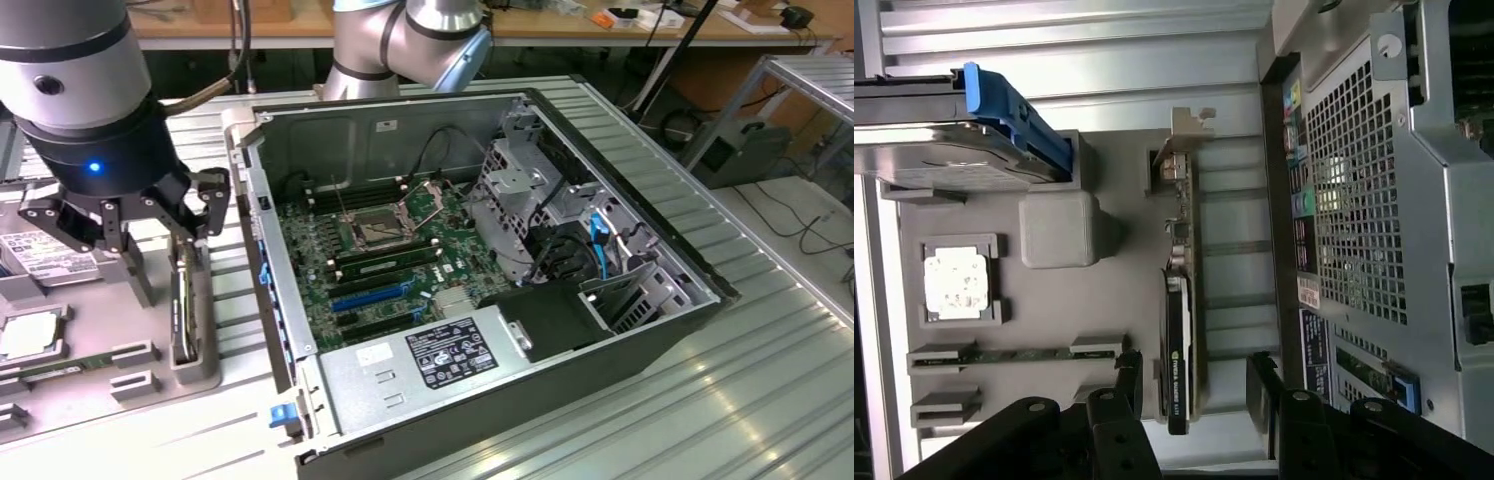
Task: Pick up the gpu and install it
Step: 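Pick up the gpu and move the gpu toward the slot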
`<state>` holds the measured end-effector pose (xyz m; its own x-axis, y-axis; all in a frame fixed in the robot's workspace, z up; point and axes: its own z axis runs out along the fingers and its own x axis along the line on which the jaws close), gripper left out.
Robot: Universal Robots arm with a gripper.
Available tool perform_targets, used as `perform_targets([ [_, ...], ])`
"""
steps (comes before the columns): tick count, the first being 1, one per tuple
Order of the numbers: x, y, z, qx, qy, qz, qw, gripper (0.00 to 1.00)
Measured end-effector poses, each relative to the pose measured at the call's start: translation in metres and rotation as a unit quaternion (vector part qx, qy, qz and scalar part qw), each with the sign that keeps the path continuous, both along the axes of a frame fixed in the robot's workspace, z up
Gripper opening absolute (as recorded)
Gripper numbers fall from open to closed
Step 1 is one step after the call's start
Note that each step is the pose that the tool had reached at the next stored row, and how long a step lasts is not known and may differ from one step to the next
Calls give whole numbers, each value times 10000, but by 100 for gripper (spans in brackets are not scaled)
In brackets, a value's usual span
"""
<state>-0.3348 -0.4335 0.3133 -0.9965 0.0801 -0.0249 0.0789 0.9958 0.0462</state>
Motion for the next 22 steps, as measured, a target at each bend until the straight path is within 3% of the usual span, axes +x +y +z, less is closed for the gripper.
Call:
perform_targets([
  [8, -10, -23, -193, 0, 1, -5, 10000, 54],
  [13, -38, -32, -396, 0, 0, -10, 10000, 54],
  [22, -63, -32, -597, 0, -3, -11, 10000, 54],
])
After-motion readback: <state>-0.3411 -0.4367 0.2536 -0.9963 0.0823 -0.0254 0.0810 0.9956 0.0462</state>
